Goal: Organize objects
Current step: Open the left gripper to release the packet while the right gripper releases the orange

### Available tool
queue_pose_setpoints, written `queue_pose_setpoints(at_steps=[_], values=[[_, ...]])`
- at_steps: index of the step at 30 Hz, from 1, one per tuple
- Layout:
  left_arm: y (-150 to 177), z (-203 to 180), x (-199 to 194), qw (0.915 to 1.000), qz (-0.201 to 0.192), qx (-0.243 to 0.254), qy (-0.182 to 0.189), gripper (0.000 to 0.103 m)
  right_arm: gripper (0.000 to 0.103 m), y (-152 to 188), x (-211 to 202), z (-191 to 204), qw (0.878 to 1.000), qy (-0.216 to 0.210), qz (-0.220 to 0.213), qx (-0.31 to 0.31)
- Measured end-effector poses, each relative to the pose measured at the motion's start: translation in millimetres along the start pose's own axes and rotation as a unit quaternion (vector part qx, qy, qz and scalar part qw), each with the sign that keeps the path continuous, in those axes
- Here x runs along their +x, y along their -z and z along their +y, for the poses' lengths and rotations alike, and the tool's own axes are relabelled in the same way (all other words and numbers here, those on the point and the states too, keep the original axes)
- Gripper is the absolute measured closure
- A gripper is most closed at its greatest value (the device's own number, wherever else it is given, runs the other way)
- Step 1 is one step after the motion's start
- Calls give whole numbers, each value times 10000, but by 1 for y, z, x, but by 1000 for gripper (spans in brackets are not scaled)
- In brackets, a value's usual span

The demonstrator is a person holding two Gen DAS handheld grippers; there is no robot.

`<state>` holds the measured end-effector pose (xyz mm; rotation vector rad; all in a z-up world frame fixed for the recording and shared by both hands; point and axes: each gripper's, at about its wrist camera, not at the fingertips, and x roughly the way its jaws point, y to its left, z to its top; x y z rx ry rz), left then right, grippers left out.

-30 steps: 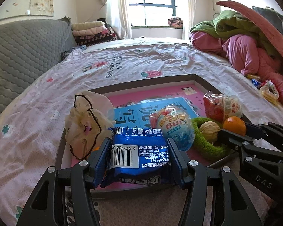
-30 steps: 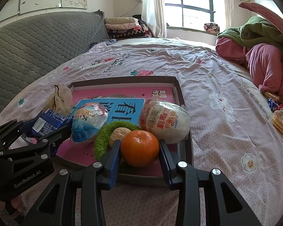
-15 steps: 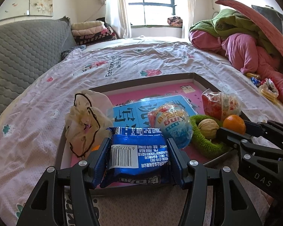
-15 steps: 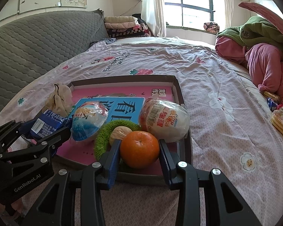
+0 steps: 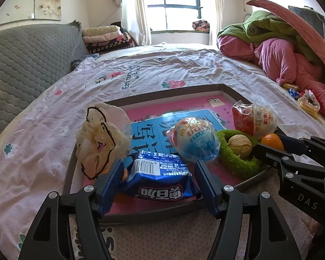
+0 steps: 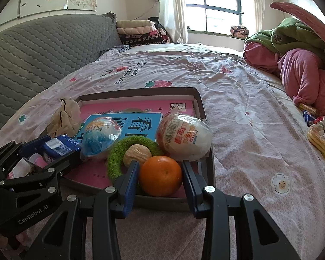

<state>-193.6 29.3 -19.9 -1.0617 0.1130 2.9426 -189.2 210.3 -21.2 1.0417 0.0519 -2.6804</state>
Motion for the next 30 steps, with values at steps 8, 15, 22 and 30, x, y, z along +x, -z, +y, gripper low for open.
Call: queue_pose_setpoints(at_steps=[8, 15, 22, 30], values=[[0, 7, 0, 9999, 10, -150, -28, 28, 58, 2, -5, -1, 10000, -22, -38, 54], [1, 12, 0, 9997, 39, -220, -64, 27, 55, 5, -11, 2, 9999, -28, -107, 65], [2, 12, -2, 9995, 75, -287, -73, 26, 51, 9, -18, 7, 9997, -85, -228, 8], [3, 16, -6, 9991, 132, -414, 8, 26, 50, 8, -26, 9, 9993, -65, -355, -29]])
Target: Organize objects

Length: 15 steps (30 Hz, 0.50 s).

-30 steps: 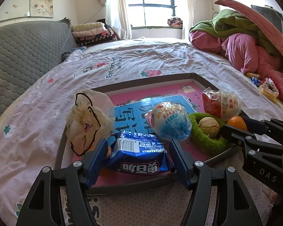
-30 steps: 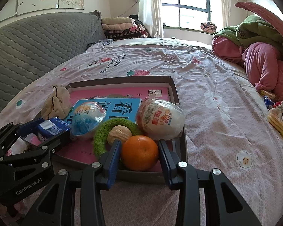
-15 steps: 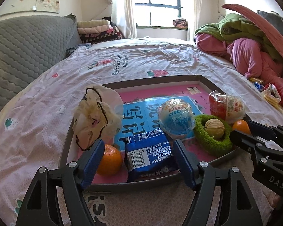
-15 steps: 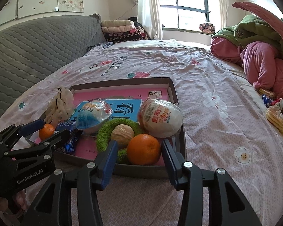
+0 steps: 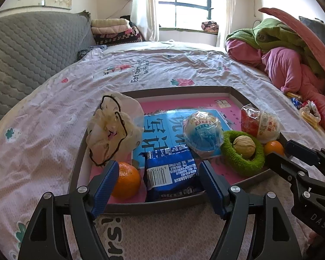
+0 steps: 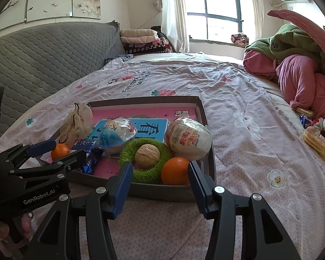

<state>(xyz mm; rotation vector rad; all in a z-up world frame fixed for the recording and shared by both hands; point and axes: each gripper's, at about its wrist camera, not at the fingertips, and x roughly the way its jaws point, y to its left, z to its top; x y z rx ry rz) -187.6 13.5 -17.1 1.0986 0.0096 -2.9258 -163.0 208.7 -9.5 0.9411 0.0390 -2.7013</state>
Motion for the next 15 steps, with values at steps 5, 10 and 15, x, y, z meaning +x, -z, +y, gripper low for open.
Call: queue_pose_setpoints(at_steps=[5, 10, 15], values=[[-1, -1, -3, 10000, 28, 10, -37, 25, 50, 0, -4, 1, 10000, -22, -29, 4], [-4, -1, -12, 10000, -26, -18, -58, 25, 49, -1, -11, 3, 9999, -65, -83, 4], [-9, 0, -29, 9999, -140, -87, 5, 24, 44, -3, -18, 7, 9998, -90, -154, -17]])
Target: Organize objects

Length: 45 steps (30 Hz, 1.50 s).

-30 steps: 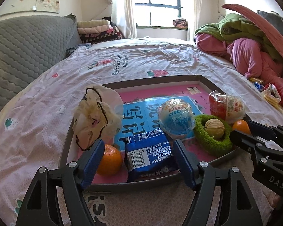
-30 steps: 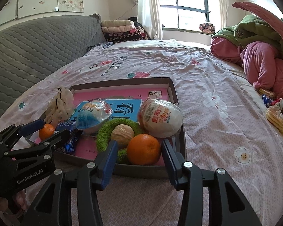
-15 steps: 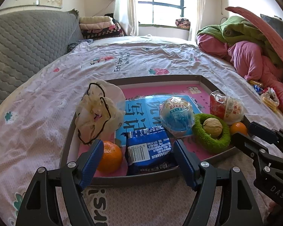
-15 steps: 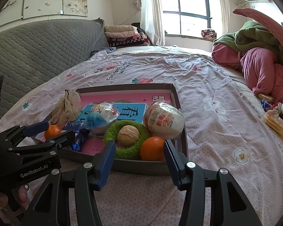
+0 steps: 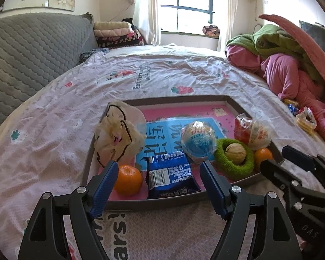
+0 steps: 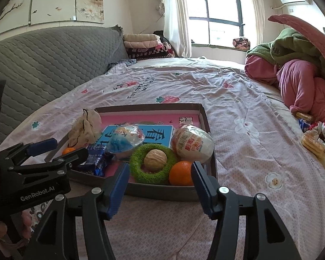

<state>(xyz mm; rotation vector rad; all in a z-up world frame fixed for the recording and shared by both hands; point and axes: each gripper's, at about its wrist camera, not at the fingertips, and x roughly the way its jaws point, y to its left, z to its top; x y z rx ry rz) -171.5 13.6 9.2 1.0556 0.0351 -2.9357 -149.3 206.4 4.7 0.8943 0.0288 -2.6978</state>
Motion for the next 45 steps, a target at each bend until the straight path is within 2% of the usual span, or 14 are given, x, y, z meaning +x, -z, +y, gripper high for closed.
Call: queue_pose_setpoints(at_steps=[6, 25, 37, 45], values=[[-5, 3, -17, 9999, -50, -84, 93, 24, 39, -3, -12, 4, 9999, 8, -101, -39], [8, 11, -65, 9994, -104, -283, 181, 24, 39, -2, -44, 19, 9996, -32, -219, -186], [25, 20, -73, 9994, 51, -325, 47, 24, 39, 5, -53, 27, 9994, -44, -177, -292], [31, 18, -80, 9996, 19, -268, 64, 24, 39, 11, -56, 32, 9992, -26, -150, -365]])
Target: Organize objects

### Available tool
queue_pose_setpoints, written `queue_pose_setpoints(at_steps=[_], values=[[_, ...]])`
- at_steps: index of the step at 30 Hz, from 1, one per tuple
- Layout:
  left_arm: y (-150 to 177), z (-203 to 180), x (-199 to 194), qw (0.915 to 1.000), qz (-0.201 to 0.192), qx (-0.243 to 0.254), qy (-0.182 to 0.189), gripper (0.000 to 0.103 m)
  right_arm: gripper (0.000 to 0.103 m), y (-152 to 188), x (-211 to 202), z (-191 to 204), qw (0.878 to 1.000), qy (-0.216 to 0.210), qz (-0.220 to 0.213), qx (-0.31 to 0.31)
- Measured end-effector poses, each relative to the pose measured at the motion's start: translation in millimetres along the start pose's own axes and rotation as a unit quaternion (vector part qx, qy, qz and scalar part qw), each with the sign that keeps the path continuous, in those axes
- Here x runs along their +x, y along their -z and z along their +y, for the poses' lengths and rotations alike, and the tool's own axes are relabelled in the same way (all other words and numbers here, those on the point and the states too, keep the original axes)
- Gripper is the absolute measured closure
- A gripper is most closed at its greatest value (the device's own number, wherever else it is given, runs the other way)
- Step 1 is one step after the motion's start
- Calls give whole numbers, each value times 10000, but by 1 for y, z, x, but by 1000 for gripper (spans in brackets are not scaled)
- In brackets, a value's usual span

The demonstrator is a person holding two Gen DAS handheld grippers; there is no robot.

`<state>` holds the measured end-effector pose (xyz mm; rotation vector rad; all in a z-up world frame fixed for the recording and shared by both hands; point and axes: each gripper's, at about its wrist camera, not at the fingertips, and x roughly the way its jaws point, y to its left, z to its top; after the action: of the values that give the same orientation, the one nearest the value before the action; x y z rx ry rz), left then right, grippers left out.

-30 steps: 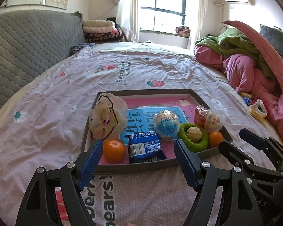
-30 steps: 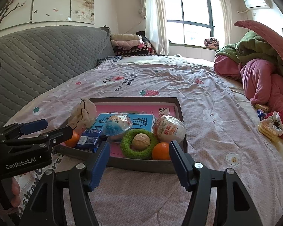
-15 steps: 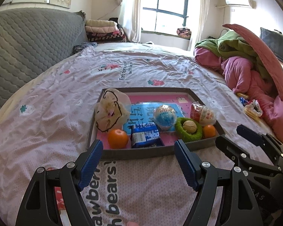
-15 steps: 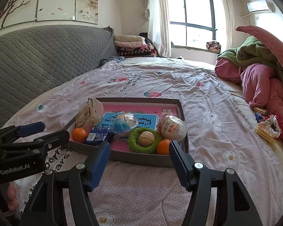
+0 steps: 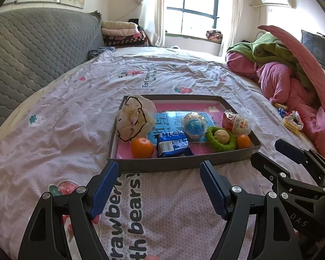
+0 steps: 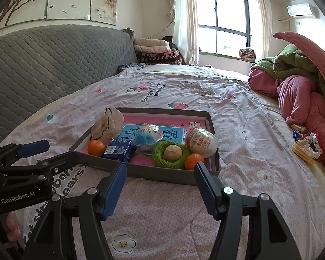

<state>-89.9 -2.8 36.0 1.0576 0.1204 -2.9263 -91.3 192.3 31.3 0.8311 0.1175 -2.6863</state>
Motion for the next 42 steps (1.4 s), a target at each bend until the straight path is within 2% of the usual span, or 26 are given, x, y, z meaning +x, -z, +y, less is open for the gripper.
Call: queue_pose_setpoints(at_steps=[11, 28, 42], values=[[6, -1, 1, 10000, 23, 15, -4, 24, 39, 7, -4, 6, 10000, -4, 0, -70], [19, 0, 4, 9999, -5, 89, -119, 24, 39, 13, -18, 17, 9993, -78, -355, -117], [31, -2, 2, 9999, -56, 154, -37, 24, 39, 20, -23, 17, 9985, -112, -540, -14]])
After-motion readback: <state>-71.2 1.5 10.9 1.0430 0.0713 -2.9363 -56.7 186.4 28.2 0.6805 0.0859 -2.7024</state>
